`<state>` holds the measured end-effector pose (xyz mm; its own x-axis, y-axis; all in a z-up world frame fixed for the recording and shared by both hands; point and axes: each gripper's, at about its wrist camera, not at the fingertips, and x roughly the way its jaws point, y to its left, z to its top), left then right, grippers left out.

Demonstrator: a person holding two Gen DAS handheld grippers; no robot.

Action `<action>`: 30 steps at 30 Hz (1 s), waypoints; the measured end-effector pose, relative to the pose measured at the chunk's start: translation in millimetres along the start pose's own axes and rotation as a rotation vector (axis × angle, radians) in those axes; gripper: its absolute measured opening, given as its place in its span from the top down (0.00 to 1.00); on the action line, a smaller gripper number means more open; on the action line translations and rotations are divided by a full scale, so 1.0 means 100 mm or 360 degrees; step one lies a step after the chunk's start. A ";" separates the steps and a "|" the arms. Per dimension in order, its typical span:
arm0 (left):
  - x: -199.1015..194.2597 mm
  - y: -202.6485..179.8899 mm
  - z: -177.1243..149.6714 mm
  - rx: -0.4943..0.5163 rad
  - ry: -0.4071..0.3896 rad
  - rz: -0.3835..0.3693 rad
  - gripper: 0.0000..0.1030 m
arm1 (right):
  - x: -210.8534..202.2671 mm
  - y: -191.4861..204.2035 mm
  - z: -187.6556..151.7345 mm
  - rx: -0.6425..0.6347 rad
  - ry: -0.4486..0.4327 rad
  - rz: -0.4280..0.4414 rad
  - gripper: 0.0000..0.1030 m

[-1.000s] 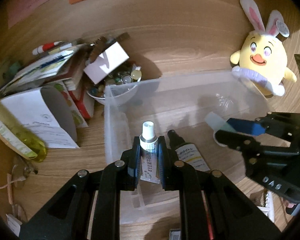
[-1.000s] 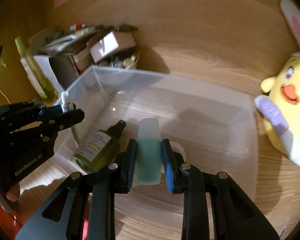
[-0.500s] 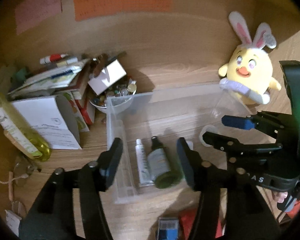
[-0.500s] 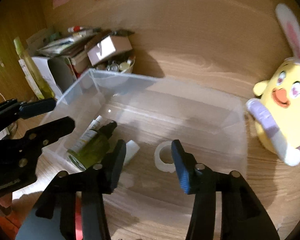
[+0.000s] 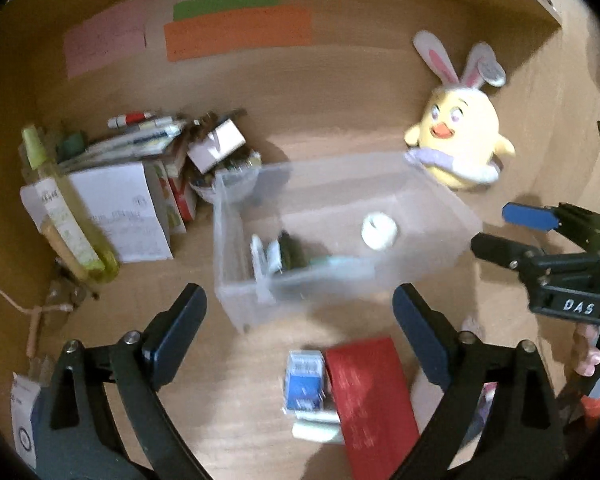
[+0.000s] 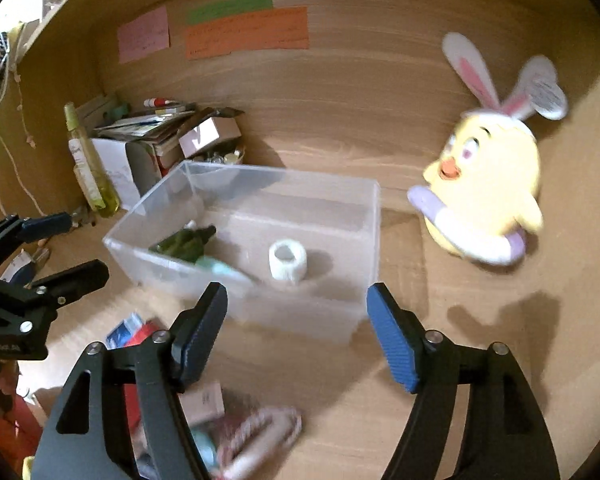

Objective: Organize objects
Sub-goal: 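Move both grippers back over the remaining cosmetics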

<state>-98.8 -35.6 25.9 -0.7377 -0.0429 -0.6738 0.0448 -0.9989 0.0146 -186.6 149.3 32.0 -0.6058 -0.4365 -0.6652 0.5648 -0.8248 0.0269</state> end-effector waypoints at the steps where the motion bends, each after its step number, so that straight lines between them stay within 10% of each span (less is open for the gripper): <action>1: 0.00 -0.02 -0.05 -0.0003 0.0011 -0.0010 0.07 | -0.03 -0.01 -0.08 0.0008 0.0006 0.0000 0.33; 23: 0.43 -0.33 -0.58 -0.0069 0.0175 -0.0060 0.16 | 0.03 -0.02 -1.12 0.0253 0.0247 0.0156 0.34; 30: 0.50 -0.48 -0.58 0.0029 0.0201 -0.0069 0.32 | 0.01 -0.05 -1.13 0.0165 0.0232 0.0074 0.64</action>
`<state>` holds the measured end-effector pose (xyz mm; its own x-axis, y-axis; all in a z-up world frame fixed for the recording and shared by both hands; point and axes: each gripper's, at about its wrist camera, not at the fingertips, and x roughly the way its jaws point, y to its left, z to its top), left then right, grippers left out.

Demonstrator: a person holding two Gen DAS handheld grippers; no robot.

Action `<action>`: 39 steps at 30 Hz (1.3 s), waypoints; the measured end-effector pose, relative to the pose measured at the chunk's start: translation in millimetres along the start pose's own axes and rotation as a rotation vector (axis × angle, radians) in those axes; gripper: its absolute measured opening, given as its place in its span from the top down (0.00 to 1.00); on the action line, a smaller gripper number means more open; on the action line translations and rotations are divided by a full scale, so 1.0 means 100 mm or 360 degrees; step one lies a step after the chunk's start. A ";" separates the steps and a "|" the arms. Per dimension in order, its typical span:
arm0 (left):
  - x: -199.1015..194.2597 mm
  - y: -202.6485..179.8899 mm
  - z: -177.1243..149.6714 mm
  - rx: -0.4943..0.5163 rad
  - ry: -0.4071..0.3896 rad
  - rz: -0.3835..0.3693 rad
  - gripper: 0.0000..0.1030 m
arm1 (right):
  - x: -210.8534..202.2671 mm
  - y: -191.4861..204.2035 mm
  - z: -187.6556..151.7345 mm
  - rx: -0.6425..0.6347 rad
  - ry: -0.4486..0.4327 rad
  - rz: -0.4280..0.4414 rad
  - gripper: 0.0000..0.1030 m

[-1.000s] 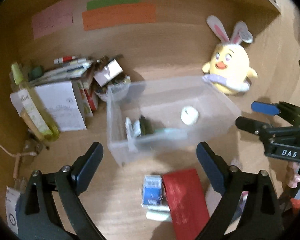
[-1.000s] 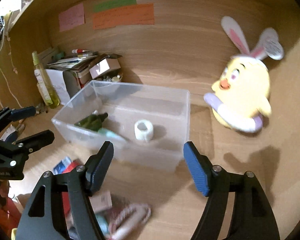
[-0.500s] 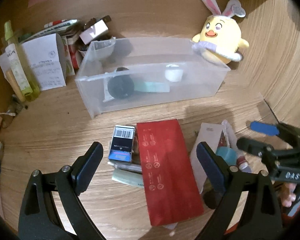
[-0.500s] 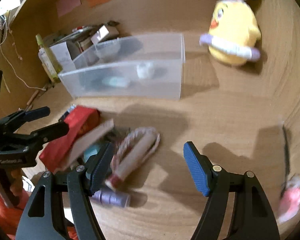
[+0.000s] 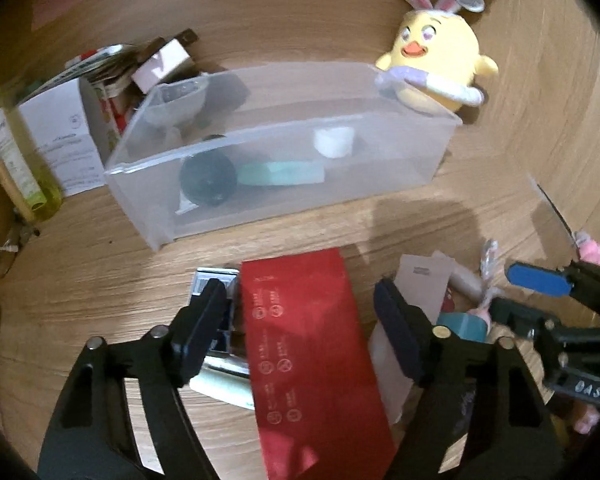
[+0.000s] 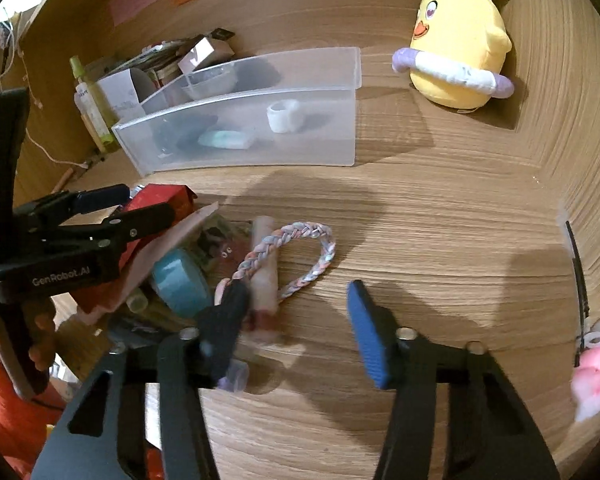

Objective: Organize objects
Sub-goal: 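Move both grippers back over the remaining cosmetics, then grasp the red packet with the left gripper while the right grasps the rope keychain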

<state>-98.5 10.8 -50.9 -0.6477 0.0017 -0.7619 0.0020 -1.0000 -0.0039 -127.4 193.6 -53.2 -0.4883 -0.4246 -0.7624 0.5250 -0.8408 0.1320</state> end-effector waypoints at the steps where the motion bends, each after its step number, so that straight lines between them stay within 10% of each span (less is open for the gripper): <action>1: 0.01 -0.01 0.00 0.0014 0.0005 0.0009 0.33 | 0.00 -0.02 0.00 -0.0010 -0.0003 -0.0020 0.67; 7: 0.00 0.05 0.04 -0.0028 0.0003 -0.0022 0.48 | -0.08 -0.20 0.05 0.0010 -0.0063 -0.0120 0.70; 16: -0.18 0.10 0.08 -0.0068 -0.0095 -0.0069 0.48 | -0.12 -0.28 0.19 -0.0019 -0.0056 -0.0083 0.52; 29: -0.65 0.22 0.06 -0.0116 -0.0276 -0.0076 0.48 | 0.15 -0.03 0.31 -0.0222 0.0021 -0.0181 0.52; 39: -0.92 0.42 -0.02 -0.0184 -0.0352 -0.0031 0.48 | -0.16 0.15 0.20 -0.0182 -0.0058 0.0028 0.62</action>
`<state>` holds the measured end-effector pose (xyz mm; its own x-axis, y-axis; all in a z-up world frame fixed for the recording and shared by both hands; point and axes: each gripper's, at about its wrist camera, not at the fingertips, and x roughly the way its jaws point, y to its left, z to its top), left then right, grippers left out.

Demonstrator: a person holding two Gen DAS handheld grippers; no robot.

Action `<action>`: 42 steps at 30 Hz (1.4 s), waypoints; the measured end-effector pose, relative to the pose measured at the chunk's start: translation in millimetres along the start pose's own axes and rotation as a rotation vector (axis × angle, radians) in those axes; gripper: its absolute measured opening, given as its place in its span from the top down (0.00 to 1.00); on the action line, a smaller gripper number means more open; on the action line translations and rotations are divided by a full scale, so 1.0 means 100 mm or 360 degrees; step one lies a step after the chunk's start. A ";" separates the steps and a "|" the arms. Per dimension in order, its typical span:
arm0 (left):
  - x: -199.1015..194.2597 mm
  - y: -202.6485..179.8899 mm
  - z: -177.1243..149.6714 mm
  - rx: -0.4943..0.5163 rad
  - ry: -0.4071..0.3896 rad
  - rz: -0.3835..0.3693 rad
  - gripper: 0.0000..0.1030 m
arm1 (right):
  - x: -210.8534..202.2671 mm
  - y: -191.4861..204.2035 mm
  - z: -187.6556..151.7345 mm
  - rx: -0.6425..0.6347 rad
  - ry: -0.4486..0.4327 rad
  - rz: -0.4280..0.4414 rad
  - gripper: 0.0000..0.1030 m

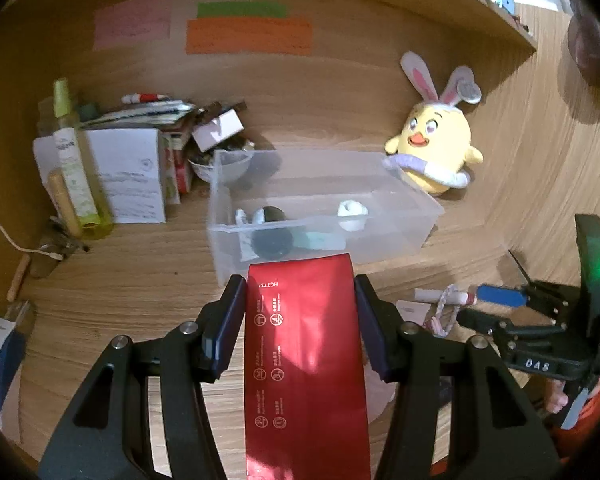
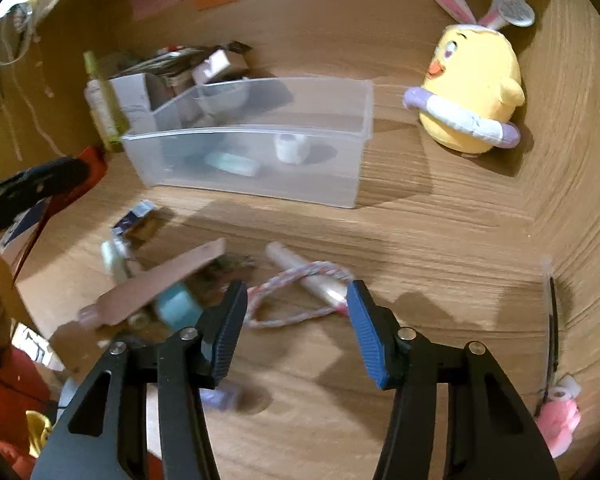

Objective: Organize objects
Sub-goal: 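Grasp the red packet with the left gripper while the right grasps the rope keychain, then drop the red packet and rope keychain into the clear box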

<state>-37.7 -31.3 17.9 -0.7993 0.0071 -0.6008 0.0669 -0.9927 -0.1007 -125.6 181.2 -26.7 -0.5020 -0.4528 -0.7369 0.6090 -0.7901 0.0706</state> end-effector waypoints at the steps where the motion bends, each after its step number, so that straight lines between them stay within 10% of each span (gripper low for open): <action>1: -0.04 0.01 -0.01 -0.0004 -0.0011 0.0001 0.48 | 0.02 0.05 -0.01 -0.0026 0.0016 0.0027 0.66; 9: -0.16 0.10 -0.16 -0.0043 -0.0011 0.0020 0.48 | 0.39 0.23 -0.02 -0.0103 0.0159 0.0028 0.76; 20: -0.03 0.12 -0.11 -0.0077 0.0005 -0.0041 0.48 | 0.05 0.06 0.06 -0.0047 -0.0007 -0.0037 0.89; 42: 0.48 0.02 0.98 -0.0062 -0.0098 0.0022 0.48 | -0.37 -0.05 1.22 -0.0059 -0.0406 0.0053 0.90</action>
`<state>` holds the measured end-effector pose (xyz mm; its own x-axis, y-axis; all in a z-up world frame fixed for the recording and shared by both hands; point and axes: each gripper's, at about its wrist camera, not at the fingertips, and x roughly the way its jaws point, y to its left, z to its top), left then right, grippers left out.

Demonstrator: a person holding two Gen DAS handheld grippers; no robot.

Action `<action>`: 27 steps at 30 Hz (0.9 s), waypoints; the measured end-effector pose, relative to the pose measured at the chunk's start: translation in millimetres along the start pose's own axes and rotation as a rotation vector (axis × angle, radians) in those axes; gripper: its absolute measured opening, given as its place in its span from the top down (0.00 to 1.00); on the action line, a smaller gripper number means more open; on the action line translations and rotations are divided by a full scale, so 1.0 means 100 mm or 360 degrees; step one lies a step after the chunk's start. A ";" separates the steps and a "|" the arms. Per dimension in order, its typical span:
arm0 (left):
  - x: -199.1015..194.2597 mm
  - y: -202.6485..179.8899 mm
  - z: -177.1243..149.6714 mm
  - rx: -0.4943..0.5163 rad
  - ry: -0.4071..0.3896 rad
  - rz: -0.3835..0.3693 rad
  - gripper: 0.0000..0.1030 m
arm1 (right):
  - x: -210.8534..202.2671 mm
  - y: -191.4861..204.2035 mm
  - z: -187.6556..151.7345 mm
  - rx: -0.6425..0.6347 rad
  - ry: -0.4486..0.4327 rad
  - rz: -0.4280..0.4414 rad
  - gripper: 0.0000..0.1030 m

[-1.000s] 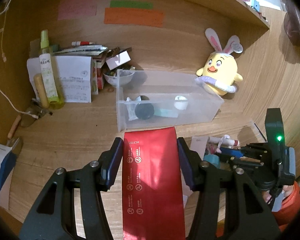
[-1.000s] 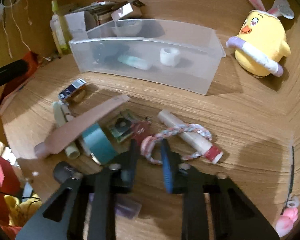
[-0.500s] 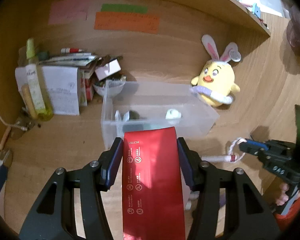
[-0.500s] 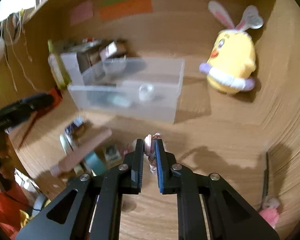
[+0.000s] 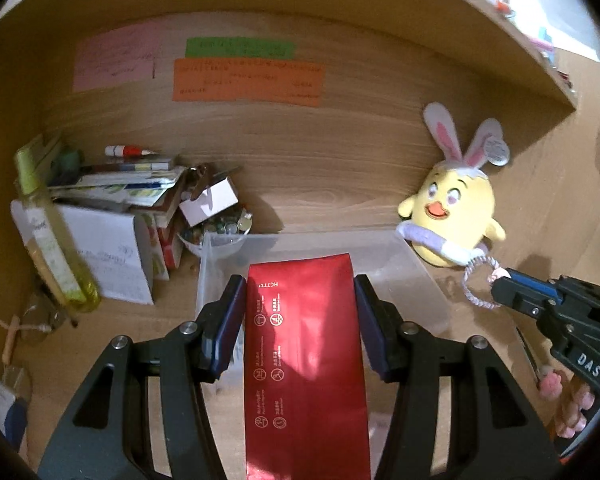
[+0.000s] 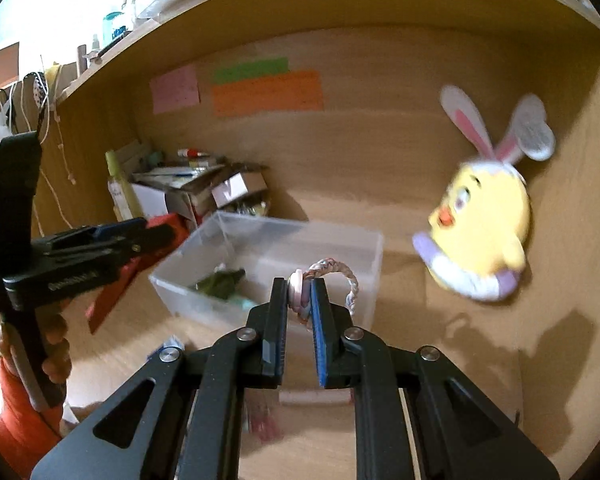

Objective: Organize objects
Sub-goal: 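Drop the red packet and rope keychain into the clear box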

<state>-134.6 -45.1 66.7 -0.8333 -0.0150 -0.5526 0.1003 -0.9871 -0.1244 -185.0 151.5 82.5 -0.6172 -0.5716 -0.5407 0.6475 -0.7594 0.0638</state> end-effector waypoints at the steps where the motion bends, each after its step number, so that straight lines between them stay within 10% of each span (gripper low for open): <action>1: 0.07 0.01 0.04 0.0000 0.0013 0.0007 0.48 | 0.07 0.02 0.05 -0.0015 0.0002 -0.0002 0.90; 27: 1.29 -0.07 0.10 0.0144 0.0398 0.0038 0.46 | 1.62 -0.08 -0.02 -0.0120 0.0536 -0.0005 0.90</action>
<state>-248.3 -41.3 4.7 -0.6700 -0.0101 -0.7423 0.0600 -0.9974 -0.0407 -289.2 65.8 -6.9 -0.4451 -0.4251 -0.7881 0.6849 -0.7286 0.0063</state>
